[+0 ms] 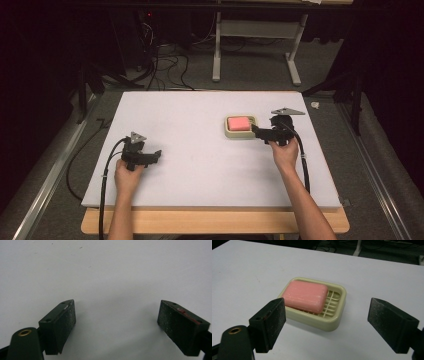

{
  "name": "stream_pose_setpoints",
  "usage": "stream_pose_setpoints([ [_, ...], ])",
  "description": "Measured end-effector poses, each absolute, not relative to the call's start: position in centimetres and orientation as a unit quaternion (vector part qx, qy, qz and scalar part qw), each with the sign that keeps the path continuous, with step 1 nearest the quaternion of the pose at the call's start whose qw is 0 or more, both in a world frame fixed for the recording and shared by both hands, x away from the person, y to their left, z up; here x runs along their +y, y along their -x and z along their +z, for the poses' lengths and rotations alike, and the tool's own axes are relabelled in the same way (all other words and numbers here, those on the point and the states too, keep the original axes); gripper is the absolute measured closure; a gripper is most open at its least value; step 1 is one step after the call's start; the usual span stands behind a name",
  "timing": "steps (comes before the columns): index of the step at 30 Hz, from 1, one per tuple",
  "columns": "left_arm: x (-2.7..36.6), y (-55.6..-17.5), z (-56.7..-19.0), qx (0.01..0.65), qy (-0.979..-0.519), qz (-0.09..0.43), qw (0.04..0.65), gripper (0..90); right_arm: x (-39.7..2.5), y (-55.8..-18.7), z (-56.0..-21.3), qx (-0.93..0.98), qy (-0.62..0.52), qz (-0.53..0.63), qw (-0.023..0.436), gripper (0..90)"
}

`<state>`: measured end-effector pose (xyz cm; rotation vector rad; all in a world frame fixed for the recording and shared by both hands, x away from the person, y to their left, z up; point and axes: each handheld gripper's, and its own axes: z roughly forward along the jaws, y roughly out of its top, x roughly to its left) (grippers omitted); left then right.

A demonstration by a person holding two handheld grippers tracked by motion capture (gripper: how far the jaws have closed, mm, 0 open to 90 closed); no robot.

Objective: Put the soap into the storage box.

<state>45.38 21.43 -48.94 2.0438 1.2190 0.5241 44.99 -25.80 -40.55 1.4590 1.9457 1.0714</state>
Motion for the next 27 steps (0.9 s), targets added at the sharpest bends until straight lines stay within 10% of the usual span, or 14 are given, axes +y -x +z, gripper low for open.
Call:
stream_pose_setpoints([
  [27, 21.4, -45.4, -48.9, 0.470, -0.787, 0.202, 0.345, 15.5, -28.3, -42.7, -40.7, 0.695, -0.545, 0.401, 0.244, 16.4],
])
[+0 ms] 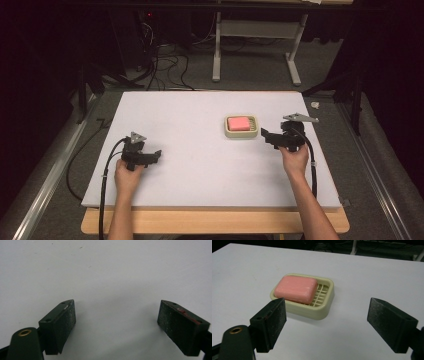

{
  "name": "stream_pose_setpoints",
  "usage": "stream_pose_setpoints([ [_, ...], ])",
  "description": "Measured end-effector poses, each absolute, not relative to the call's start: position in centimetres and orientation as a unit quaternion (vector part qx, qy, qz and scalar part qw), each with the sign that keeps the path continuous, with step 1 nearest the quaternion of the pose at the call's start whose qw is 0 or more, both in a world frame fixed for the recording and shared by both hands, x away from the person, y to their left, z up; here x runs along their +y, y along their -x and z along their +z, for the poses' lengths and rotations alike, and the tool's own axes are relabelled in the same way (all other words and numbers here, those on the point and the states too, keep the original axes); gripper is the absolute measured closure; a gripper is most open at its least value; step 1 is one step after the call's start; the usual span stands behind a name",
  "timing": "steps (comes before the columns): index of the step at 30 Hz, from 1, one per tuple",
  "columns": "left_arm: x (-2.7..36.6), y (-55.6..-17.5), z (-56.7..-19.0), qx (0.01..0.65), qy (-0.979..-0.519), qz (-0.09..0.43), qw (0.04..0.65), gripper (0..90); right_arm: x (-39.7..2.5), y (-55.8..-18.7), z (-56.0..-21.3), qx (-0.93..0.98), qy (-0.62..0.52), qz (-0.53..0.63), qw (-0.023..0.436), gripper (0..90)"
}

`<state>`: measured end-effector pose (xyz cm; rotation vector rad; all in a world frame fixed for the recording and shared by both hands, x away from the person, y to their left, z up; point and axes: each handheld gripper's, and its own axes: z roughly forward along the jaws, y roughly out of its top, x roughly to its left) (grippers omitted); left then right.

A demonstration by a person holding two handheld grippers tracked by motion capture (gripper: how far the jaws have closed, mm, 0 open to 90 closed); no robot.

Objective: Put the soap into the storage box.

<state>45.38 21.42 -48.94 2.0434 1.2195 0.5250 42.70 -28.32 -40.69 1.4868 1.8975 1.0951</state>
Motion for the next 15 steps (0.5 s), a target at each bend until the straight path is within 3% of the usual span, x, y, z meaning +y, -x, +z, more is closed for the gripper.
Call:
stream_pose_setpoints([
  [15, 21.4, -45.4, -48.9, 0.470, -0.787, 0.202, 0.345, 15.5, -29.7, -41.3, -41.7, 0.685, -0.558, 0.404, 0.239, 16.5],
])
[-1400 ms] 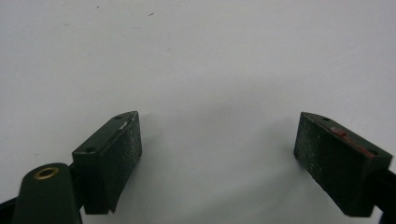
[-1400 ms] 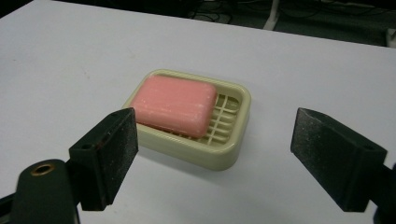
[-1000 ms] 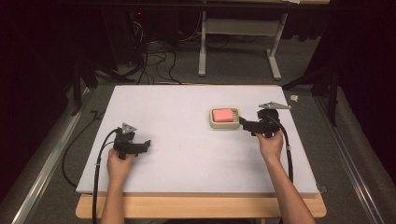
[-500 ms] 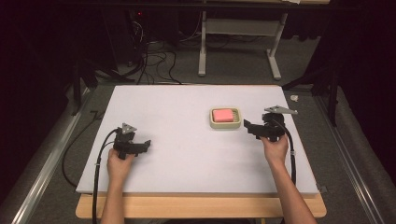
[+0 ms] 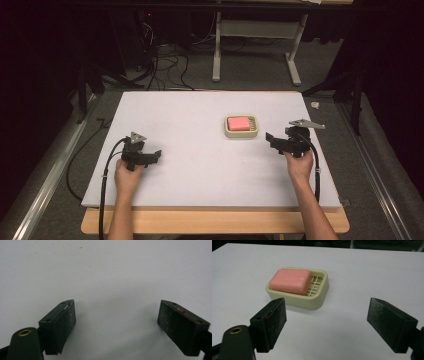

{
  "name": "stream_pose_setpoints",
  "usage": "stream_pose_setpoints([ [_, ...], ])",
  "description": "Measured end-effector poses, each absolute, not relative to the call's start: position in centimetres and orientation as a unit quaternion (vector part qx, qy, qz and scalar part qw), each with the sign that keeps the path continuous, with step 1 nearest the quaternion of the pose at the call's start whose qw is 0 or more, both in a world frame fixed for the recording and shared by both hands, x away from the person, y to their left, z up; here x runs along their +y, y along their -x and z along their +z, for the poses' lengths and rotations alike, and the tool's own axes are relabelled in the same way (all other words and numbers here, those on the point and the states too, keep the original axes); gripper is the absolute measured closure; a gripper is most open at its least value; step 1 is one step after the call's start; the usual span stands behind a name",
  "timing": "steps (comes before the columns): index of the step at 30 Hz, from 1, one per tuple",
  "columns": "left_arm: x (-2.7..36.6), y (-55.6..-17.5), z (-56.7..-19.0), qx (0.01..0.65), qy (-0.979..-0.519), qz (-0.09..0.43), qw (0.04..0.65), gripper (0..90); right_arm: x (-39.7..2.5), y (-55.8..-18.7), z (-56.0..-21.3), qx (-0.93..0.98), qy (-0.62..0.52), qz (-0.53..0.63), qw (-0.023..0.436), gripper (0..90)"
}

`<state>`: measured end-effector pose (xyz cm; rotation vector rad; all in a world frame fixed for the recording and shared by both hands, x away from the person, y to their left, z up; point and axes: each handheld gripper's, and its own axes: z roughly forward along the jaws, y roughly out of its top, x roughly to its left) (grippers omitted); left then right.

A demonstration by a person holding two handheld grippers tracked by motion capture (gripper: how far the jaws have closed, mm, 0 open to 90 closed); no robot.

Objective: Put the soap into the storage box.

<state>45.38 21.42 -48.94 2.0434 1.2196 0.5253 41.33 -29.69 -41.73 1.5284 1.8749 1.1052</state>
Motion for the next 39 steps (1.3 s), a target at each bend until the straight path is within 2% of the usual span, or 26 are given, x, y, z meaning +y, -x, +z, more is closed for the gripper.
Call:
stream_pose_setpoints([
  [39, 21.4, -45.4, -48.9, 0.470, -0.787, 0.202, 0.345, 15.5, -30.0, -40.0, -45.0, 0.691, -0.574, 0.383, 0.215, 16.5],
])
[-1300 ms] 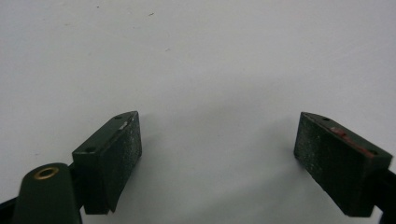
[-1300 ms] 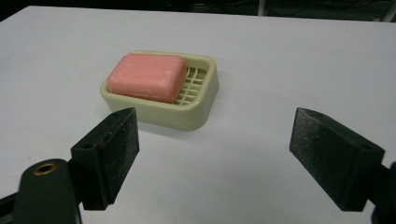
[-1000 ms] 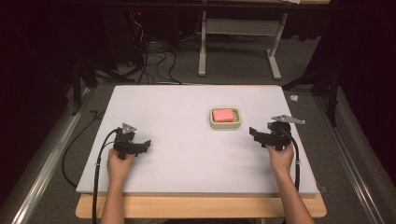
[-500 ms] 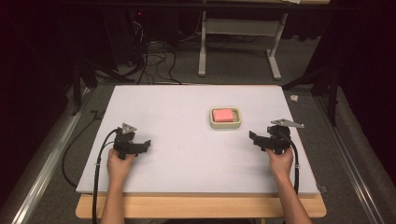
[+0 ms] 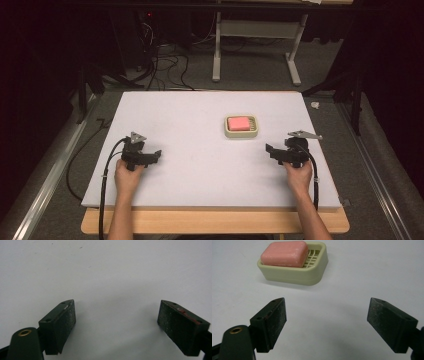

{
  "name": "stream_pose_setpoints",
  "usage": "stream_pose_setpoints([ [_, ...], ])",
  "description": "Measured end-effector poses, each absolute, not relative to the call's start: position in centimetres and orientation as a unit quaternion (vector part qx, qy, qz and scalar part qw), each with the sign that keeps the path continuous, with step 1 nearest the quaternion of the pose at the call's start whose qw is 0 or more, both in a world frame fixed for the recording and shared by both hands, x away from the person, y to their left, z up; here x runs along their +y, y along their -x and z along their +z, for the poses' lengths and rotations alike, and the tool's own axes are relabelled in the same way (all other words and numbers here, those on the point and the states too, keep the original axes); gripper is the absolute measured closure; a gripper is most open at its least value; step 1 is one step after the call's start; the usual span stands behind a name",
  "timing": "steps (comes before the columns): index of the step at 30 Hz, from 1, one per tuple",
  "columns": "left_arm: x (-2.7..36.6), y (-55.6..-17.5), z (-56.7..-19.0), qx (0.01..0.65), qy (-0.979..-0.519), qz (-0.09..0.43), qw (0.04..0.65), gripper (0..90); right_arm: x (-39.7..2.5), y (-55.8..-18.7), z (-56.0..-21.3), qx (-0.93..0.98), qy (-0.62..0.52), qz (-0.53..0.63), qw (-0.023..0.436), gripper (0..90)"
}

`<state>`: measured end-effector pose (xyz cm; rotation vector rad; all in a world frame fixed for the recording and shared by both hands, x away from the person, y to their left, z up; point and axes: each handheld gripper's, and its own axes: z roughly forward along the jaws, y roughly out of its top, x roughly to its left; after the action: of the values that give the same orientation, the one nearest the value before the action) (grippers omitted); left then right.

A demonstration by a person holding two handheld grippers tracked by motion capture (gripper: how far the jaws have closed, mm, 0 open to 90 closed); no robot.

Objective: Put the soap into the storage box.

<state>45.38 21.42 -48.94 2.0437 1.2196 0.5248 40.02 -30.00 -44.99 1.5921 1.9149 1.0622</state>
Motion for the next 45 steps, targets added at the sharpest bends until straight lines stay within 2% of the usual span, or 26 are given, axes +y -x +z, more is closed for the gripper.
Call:
stream_pose_setpoints([
  [27, 21.4, -45.4, -48.9, 0.470, -0.787, 0.202, 0.345, 15.5, -28.8, -40.9, -47.3, 0.711, -0.574, 0.345, 0.214, 16.5],
  [45, 21.4, -45.4, -48.9, 0.470, -0.787, 0.202, 0.345, 15.5, -27.4, -41.4, -48.3, 0.736, -0.559, 0.305, 0.232, 15.8],
])
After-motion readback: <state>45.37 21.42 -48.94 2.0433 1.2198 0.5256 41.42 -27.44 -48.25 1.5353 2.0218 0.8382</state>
